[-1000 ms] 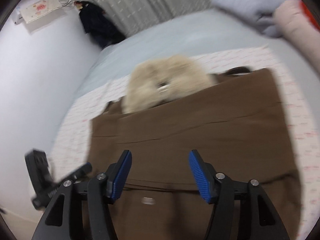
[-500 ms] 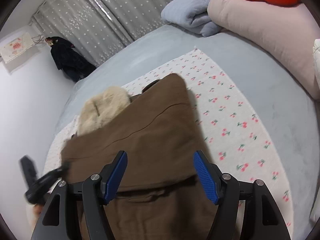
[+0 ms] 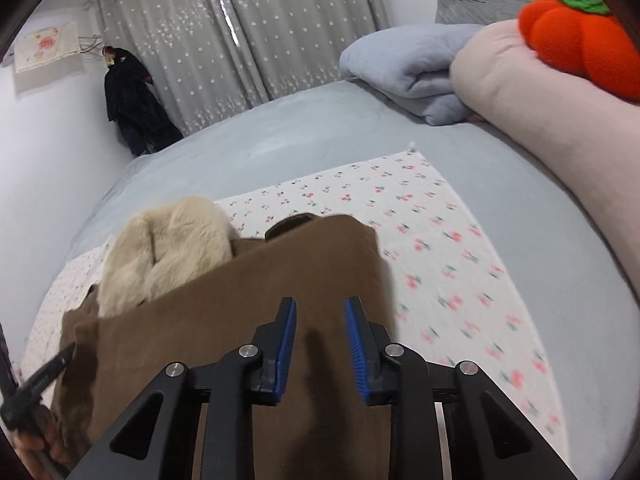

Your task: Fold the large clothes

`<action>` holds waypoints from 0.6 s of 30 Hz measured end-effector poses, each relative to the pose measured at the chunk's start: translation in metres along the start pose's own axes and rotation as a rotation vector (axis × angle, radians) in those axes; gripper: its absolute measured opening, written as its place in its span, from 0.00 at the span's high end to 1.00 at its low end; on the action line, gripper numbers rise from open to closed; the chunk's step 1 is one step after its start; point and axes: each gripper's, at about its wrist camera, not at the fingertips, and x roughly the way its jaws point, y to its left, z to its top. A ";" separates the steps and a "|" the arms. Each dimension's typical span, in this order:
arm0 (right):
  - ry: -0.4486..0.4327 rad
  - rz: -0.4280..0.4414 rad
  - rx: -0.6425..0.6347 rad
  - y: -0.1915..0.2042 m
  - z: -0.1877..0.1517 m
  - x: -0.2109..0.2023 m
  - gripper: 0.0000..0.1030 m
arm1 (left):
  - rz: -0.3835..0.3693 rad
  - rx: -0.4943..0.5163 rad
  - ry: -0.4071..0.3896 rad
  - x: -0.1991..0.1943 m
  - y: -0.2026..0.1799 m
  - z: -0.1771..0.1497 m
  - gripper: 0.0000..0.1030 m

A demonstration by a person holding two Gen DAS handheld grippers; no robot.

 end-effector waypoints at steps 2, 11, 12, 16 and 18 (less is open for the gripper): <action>0.025 -0.070 -0.016 0.000 0.005 0.027 0.76 | 0.024 -0.034 0.018 0.013 0.013 -0.007 0.73; 0.103 -0.202 -0.035 -0.016 0.006 0.076 0.77 | -0.031 -0.196 0.031 -0.009 0.054 -0.019 0.77; 0.106 -0.195 -0.029 -0.016 0.007 0.069 0.77 | -0.005 -0.173 0.038 -0.013 0.053 -0.020 0.75; 0.129 -0.134 -0.017 -0.020 0.005 0.030 0.72 | 0.051 -0.070 0.065 -0.041 0.047 -0.022 0.45; 0.128 -0.103 -0.032 -0.021 -0.001 0.003 0.63 | 0.045 -0.045 0.076 -0.061 0.046 -0.028 0.35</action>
